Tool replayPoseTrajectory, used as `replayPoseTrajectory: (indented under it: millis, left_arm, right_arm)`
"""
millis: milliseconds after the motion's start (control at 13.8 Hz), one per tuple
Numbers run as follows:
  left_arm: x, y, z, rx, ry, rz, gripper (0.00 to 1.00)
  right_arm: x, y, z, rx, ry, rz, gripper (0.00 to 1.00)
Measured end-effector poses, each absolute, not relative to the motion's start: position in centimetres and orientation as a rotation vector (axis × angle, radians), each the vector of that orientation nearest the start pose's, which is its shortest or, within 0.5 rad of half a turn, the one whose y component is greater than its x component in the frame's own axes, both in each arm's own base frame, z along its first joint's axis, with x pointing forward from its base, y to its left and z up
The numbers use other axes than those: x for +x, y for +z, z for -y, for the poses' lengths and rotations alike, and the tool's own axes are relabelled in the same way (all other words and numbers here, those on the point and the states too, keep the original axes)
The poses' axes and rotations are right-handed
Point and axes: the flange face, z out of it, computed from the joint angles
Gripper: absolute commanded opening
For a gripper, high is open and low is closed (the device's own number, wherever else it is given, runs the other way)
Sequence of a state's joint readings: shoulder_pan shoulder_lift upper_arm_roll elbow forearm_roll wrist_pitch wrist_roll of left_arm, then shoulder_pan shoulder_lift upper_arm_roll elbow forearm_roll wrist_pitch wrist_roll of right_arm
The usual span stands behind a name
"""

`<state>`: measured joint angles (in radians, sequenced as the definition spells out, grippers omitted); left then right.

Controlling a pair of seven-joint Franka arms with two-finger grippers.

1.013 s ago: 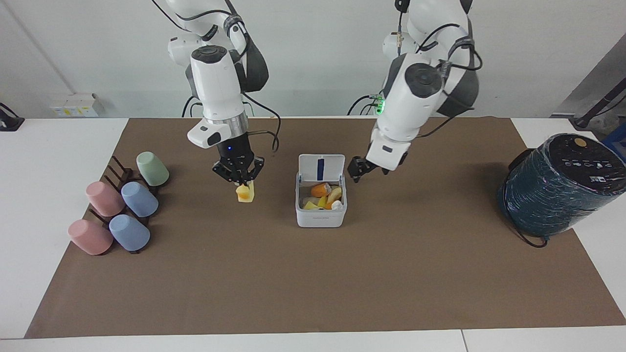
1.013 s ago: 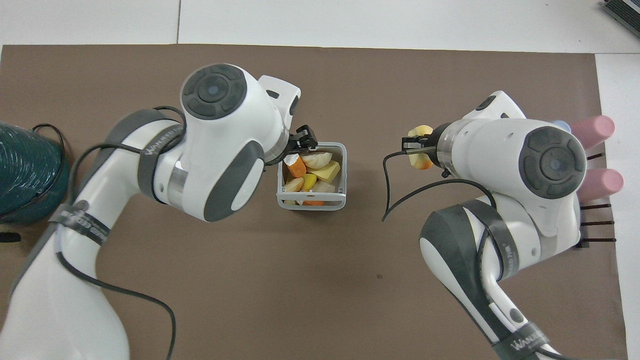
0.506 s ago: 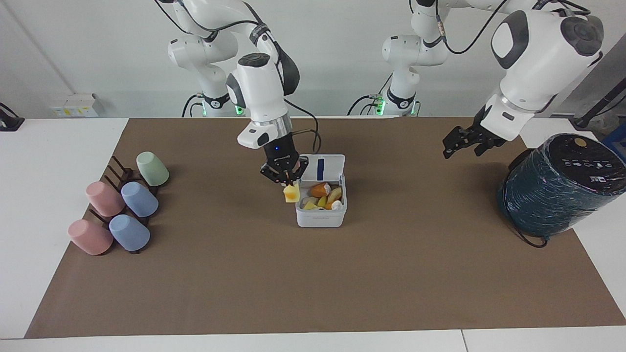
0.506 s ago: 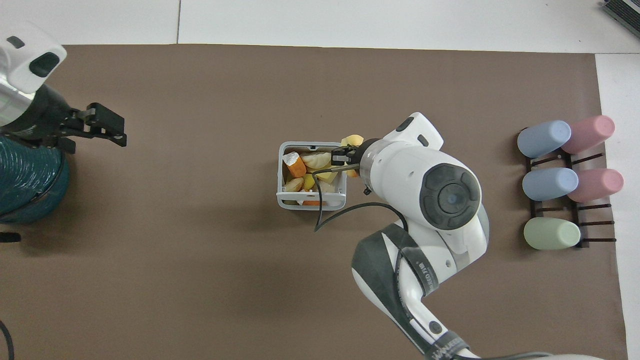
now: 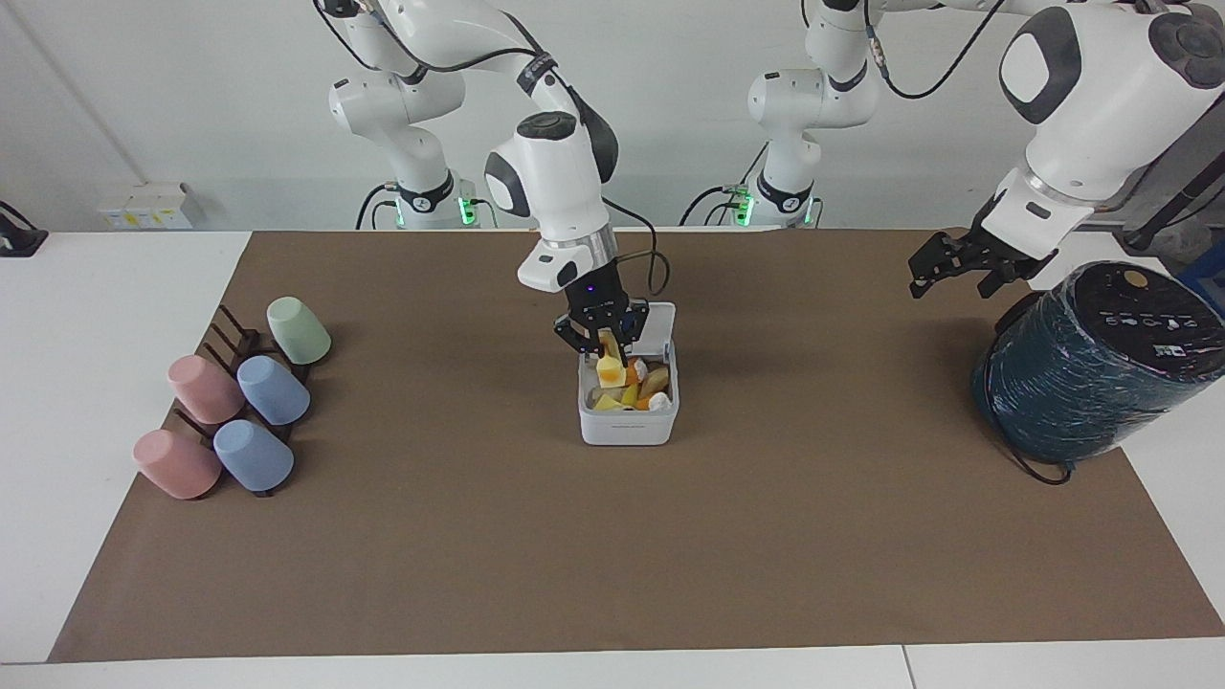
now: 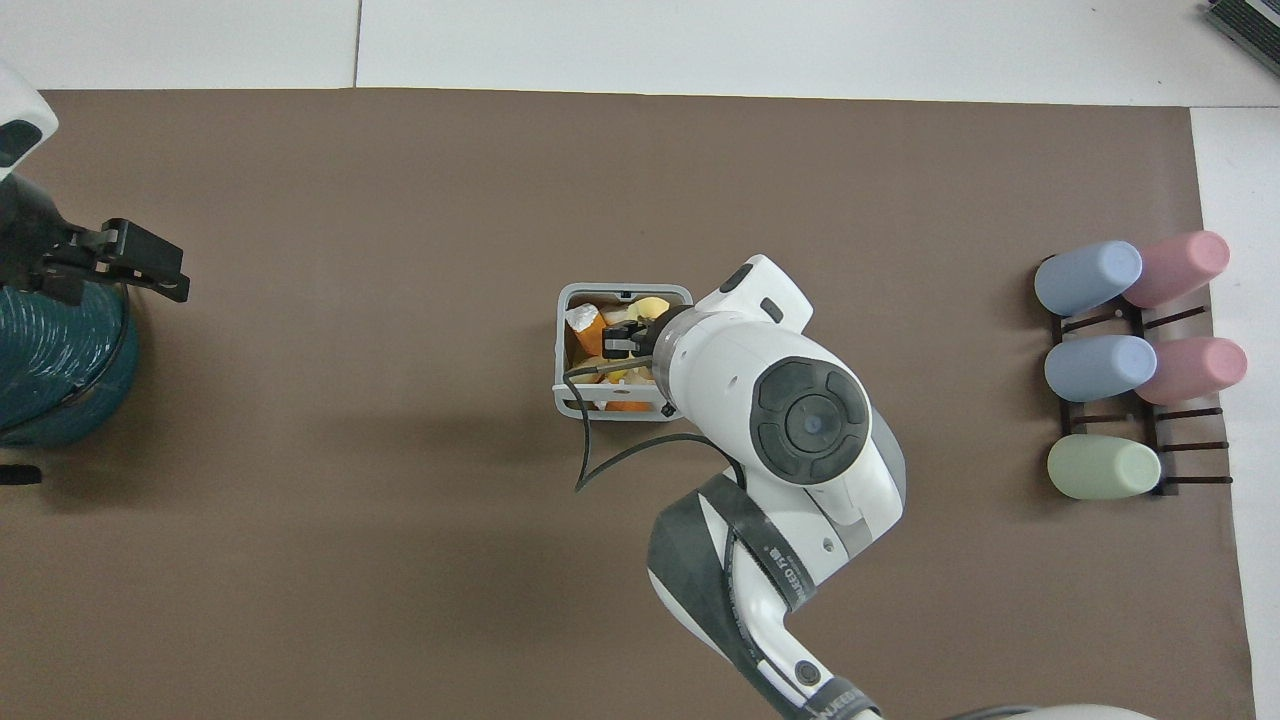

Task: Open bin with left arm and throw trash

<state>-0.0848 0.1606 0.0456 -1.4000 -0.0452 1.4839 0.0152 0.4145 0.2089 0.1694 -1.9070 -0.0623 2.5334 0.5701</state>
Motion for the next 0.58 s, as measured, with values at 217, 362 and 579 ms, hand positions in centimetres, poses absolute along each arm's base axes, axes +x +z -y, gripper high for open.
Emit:
replayPoseTrajectory:
  millis: [217, 362, 579]
  left_arm:
    - [59.7, 60.1, 3.6, -3.176, 0.070, -0.105, 1.00]
    - [59.8, 59.2, 3.7, -3.178, 0.029, -0.107, 1.00]
    - [59.5, 58.6, 3.8, -3.179, 0.016, -0.112, 1.00]
  right_arm:
    - [54.0, 43.7, -34.6, -2.875, -0.528, 0.058, 1.00]
    - [54.1, 43.7, -34.4, -2.876, -0.530, 0.054, 1.00]
    - [54.1, 43.8, -34.5, -2.875, -0.531, 0.056, 1.00]
